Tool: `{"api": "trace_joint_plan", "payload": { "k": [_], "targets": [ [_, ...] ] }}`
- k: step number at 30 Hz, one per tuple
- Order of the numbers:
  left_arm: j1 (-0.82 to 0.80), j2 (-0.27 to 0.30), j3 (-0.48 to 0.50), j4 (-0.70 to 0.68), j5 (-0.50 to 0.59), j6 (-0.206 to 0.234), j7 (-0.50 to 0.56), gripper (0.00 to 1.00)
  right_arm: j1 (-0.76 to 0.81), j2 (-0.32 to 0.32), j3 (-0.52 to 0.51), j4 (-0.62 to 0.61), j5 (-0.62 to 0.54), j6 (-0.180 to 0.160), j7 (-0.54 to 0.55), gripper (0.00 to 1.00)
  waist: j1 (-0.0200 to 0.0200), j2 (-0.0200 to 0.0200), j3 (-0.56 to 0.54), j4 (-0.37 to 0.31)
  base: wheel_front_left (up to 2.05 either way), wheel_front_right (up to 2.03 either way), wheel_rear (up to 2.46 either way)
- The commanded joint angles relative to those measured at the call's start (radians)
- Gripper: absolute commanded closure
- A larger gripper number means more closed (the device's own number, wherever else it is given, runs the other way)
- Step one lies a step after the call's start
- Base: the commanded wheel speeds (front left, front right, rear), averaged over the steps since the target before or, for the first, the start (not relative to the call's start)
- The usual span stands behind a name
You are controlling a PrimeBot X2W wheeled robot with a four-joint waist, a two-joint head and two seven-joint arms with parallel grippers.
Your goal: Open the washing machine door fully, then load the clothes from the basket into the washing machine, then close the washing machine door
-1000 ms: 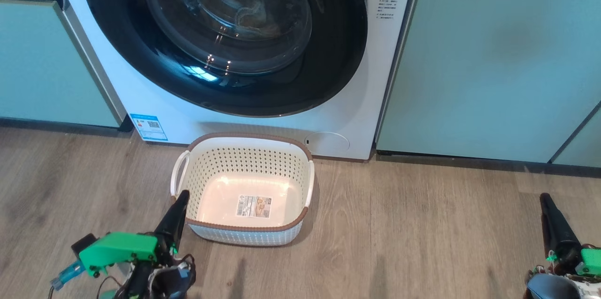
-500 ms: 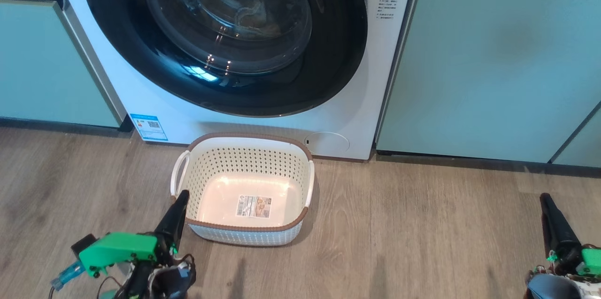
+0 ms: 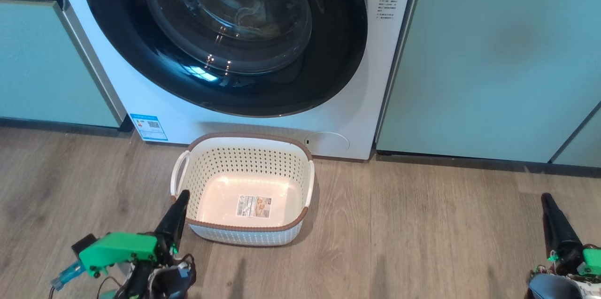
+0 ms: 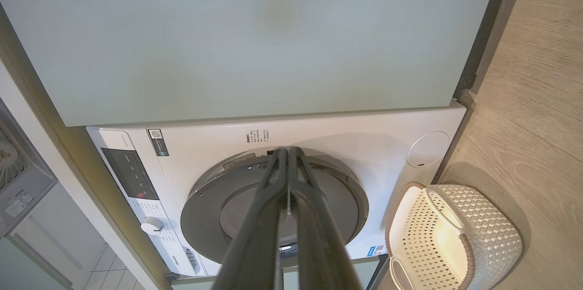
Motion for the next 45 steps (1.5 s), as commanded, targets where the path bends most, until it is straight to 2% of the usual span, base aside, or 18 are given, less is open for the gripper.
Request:
{"api": "trace_joint_plan", "payload": {
  "k": [1, 45],
  "targets": [
    [-0.054, 0.009, 0.035, -0.027, 0.004, -0.009, 0.005, 1.0, -0.053, -0.012, 0.013, -0.033, -0.003, -0.003, 0.008, 1.0, 0.0, 0.0, 0.0, 0.0, 0.0, 0.0, 0.0],
    [-0.055, 0.003, 0.043, -0.027, 0.012, -0.009, 0.012, 1.0, -0.054, -0.005, 0.003, -0.032, -0.011, -0.003, 0.016, 1.0, 0.0, 0.0, 0.0, 0.0, 0.0, 0.0, 0.0]
  ]
}}
